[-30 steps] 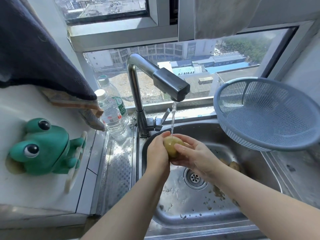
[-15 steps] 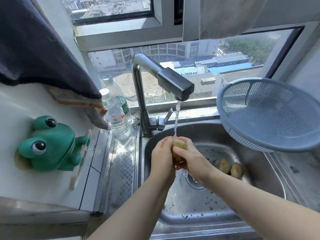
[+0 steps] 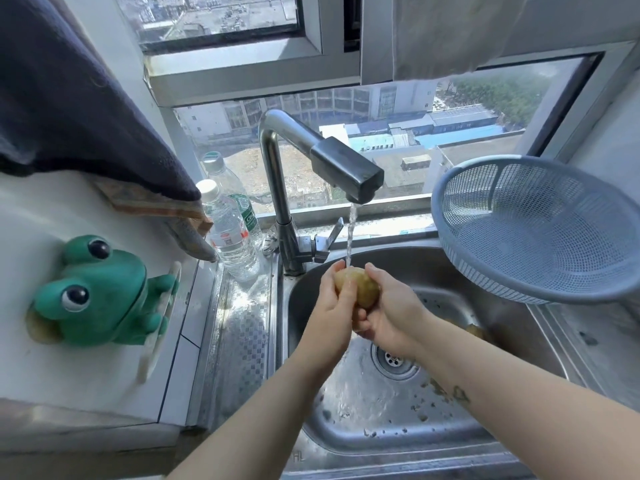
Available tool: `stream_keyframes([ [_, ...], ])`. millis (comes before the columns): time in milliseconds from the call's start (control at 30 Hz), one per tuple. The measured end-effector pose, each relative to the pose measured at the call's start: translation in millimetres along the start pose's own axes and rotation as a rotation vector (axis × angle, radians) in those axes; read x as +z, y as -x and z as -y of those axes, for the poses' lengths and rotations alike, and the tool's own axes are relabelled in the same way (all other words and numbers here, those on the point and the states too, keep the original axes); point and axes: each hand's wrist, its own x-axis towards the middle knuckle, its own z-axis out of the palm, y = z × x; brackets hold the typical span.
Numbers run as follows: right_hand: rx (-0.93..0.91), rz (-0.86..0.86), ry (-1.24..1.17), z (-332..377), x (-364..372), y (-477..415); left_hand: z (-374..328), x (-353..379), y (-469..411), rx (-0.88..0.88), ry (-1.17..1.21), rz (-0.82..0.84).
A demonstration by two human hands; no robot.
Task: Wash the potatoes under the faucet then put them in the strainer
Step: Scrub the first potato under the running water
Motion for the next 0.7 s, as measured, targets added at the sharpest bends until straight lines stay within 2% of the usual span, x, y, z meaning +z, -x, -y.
stream_keyframes([
  [67,0.104,0.014,0.049,0,3,1,0,-2,3,0.067,-0.069,-0.014],
  [167,0.075,-0.016,0.217,-5,9,5,-5,0,-4,0.087,-0.098,-0.123],
  [267,-0.113,-0.071,0.555,-14,10,4,-8,3,-17,-0.046,0.068,-0.205],
  [367,-0.250,-0.091,0.911,-14,5,7,-8,6,-24,-0.211,0.335,-0.271],
  [433,-0.321,-0.057,1.085,-13,-2,9,-12,3,-27,-0.322,0.469,-0.282],
  [533,-0.503,-0.030,1.378,-14,-17,10,-20,-4,-31,-0.451,0.550,-0.248],
  [700,-0.740,-0.112,1.286,-14,-17,6,-30,-4,-30,-0.506,0.577,-0.109],
])
